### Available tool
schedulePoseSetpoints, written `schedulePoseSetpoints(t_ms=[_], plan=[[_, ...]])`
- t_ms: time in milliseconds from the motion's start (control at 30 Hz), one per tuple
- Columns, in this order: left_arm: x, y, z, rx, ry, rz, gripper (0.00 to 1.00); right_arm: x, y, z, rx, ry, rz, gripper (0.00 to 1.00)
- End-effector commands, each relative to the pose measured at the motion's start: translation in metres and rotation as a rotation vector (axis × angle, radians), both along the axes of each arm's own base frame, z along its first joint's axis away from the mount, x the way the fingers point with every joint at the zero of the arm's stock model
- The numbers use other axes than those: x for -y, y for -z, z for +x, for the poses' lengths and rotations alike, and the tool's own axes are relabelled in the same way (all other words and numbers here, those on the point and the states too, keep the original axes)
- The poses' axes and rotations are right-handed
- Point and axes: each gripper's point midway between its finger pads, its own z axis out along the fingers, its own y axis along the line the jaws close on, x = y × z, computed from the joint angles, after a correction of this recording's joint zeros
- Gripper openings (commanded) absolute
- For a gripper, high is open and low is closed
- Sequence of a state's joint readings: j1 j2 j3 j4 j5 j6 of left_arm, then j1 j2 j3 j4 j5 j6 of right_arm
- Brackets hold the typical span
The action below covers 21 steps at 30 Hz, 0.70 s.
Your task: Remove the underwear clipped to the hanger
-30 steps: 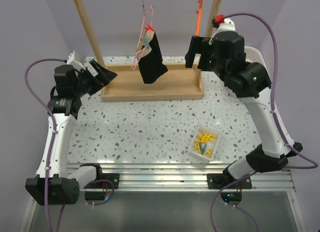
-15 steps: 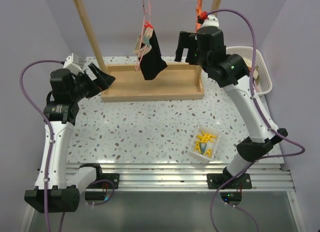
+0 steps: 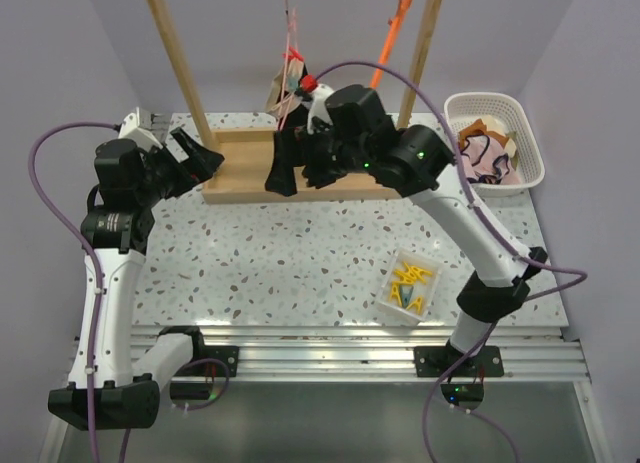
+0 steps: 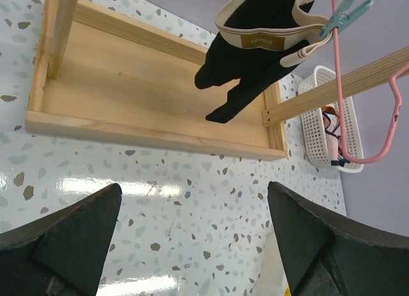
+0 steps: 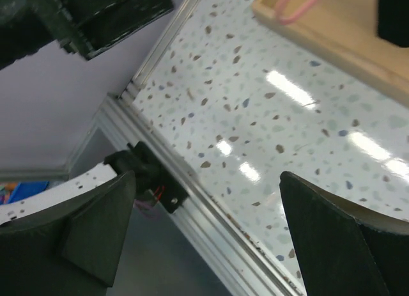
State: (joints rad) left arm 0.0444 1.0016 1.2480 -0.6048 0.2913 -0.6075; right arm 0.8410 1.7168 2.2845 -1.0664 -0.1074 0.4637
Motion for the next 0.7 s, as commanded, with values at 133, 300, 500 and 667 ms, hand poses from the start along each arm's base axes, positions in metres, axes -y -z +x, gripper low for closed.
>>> schedulePoseSetpoints(t_ms=[133,300,500,667], plan=[[-0.002,-0.007,-0.007,0.030,-0.011,0.021,1.00,-0.036,-0.023,0.039,0.170,0.200,0.044,0.98],[-0.004,-0.006,-0.011,0.030,-0.020,0.022,1.00,-0.021,-0.019,0.087,0.269,0.474,-0.013,0.98],[-0.006,-0.006,-0.013,0.028,-0.034,0.029,1.00,-0.040,-0.010,0.126,0.319,0.514,-0.009,0.98],[-0.009,-0.002,-0.016,0.018,-0.049,0.037,1.00,-0.022,0.012,0.169,0.258,0.587,0.010,0.95]])
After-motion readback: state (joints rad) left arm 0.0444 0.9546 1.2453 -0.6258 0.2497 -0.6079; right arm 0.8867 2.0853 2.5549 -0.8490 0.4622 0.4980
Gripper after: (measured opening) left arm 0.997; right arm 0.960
